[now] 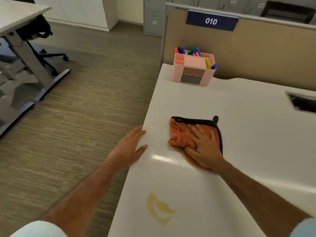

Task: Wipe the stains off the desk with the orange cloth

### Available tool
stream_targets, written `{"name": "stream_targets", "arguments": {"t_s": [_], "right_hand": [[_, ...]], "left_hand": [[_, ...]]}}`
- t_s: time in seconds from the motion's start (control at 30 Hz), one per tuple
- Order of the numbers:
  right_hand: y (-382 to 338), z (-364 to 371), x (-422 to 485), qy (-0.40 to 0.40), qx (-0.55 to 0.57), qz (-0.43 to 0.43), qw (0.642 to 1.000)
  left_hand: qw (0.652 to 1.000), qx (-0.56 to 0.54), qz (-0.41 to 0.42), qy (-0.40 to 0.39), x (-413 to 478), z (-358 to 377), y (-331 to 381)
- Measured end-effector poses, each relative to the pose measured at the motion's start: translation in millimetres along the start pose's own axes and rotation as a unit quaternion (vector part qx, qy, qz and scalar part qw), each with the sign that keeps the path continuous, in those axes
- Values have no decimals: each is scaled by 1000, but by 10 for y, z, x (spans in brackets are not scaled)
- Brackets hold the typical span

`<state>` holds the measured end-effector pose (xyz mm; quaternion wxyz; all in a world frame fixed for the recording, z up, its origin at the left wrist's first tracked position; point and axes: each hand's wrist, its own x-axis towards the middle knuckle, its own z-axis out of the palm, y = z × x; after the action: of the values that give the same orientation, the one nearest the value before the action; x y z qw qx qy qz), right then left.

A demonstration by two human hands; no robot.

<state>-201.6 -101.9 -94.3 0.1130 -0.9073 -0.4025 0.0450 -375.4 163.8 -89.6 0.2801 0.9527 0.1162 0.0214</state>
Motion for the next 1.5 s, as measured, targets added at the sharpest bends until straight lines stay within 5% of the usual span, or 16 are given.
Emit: {"name": "stream_targets", "arguments": {"t_s": [0.2, 0.33, 0.47, 0.67, 0.8, 0.93, 1.03, 1.17, 1.37, 1.5], "right_hand": [[-114, -77, 400, 13, -24, 110, 994], [-360, 46, -219, -8, -7, -52, 999], [138, -55, -899, -3, 3, -214, 977], [-107, -162, -509, 0, 3, 52, 999], [-721, 86, -782, -37, 12, -121, 992], [-459, 65, -1342, -59, 23, -262, 963], [-160, -91, -1278, -66, 21, -202, 977], [-653, -41, -1077, -50, 23, -106, 993], [-998, 199, -1590, -67, 18, -295, 953], [-278, -45, -1844, -50, 31, -271, 961]], "left_hand": [[997, 49, 51, -19, 49, 45, 153], [997, 59, 38, -15, 69, 50, 193], [996, 77, 43, -23, 126, 53, 222], [998, 56, 13, -8, 156, 57, 326], [998, 60, 8, -34, 165, -9, 335], [995, 78, -4, -63, 177, -71, 323], [993, 95, -11, -67, 187, -58, 354], [989, 117, -11, -85, 208, -111, 377], [986, 139, -19, -93, 244, -101, 450], [989, 128, 27, -74, 165, 61, 569]]}}
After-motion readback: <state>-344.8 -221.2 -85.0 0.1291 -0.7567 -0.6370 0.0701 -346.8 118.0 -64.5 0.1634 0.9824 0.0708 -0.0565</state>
